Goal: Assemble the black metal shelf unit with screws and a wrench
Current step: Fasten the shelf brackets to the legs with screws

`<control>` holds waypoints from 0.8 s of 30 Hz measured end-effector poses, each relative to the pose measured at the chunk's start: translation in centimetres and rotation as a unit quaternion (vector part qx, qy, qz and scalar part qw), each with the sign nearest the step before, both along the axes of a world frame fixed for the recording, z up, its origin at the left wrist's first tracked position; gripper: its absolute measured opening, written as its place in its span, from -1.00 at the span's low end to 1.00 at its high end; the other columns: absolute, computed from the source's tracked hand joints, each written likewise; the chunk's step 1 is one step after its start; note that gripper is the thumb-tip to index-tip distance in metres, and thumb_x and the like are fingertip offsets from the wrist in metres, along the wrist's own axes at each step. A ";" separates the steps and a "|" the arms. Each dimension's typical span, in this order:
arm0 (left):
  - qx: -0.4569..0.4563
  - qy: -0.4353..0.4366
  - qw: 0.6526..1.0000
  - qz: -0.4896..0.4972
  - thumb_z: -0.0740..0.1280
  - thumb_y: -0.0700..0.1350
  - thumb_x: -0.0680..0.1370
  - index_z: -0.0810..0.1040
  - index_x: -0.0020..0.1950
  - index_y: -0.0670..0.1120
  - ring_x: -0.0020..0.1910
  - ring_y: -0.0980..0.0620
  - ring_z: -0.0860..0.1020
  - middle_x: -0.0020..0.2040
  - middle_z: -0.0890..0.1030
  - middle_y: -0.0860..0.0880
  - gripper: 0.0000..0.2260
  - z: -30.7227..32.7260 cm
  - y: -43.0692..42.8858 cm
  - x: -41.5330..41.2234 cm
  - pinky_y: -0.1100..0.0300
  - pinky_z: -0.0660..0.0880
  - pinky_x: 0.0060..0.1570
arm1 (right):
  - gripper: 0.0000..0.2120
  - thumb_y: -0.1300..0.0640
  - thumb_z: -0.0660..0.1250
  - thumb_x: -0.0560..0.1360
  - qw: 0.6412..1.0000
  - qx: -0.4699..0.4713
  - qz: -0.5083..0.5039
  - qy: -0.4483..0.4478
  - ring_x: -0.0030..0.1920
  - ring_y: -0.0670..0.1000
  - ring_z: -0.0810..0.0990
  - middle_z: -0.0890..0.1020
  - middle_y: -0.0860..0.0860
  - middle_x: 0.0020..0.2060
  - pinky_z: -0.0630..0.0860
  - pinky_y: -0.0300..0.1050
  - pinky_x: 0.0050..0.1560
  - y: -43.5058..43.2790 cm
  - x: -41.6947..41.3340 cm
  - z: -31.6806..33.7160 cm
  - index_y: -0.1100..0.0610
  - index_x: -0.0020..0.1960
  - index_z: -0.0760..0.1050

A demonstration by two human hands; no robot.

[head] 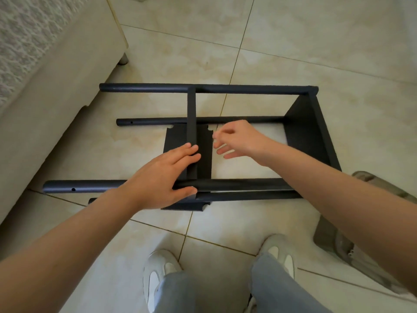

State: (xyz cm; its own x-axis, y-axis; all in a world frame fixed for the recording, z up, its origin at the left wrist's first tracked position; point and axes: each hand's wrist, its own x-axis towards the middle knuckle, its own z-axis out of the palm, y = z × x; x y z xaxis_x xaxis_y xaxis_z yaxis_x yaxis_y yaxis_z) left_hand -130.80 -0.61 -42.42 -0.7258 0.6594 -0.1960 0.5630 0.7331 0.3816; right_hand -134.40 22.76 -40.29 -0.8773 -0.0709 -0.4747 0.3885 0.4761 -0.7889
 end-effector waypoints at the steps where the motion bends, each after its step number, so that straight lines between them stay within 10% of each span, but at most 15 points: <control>1: -0.015 0.000 1.000 0.000 0.32 0.23 0.56 0.08 0.63 0.12 0.58 0.25 -0.10 0.63 -0.01 0.22 -0.28 0.2 0.2 0.0 0.22 0.02 0.50 | -0.84 0.06 0.25 0.63 1.000 0.002 0.000 0.008 -0.08 -0.08 0.66 0.66 -0.02 -0.10 0.59 -0.29 -0.19 0.7 0.9 0.5 0.09 0.12 0.54; 15: -0.246 0.005 0.969 0.010 0.23 0.14 0.66 -0.20 0.64 -0.01 0.63 0.03 -0.08 0.64 -0.24 0.03 -0.24 2.3 3.5 0.9 0.07 -0.03 0.56 | -0.86 0.20 0.27 0.61 0.983 0.041 -0.168 0.069 -0.05 -0.01 0.66 0.67 0.03 -0.13 0.62 -0.04 0.07 12.8 14.6 1.7 0.15 0.11 0.57; 24: -0.257 -0.031 0.965 0.034 0.34 0.02 0.63 0.04 0.65 0.06 0.63 -0.02 0.00 0.65 -0.18 0.00 -0.32 3.4 5.2 1.2 0.05 0.25 0.49 | -0.94 0.16 0.26 0.62 0.918 0.148 -0.353 0.106 -0.18 -0.15 0.54 0.56 -0.12 -0.17 0.35 -0.40 -0.30 15.6 20.0 -2.4 0.06 0.08 0.42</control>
State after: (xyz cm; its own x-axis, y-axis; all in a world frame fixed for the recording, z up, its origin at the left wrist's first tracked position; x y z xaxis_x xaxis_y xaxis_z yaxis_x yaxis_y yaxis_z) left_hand -129.55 4.64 -38.98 -0.7399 0.4149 -0.5296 0.4950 0.8688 -0.0109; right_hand -114.41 38.38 -42.74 -0.7300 0.6548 -0.1955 0.5355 0.3704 -0.7590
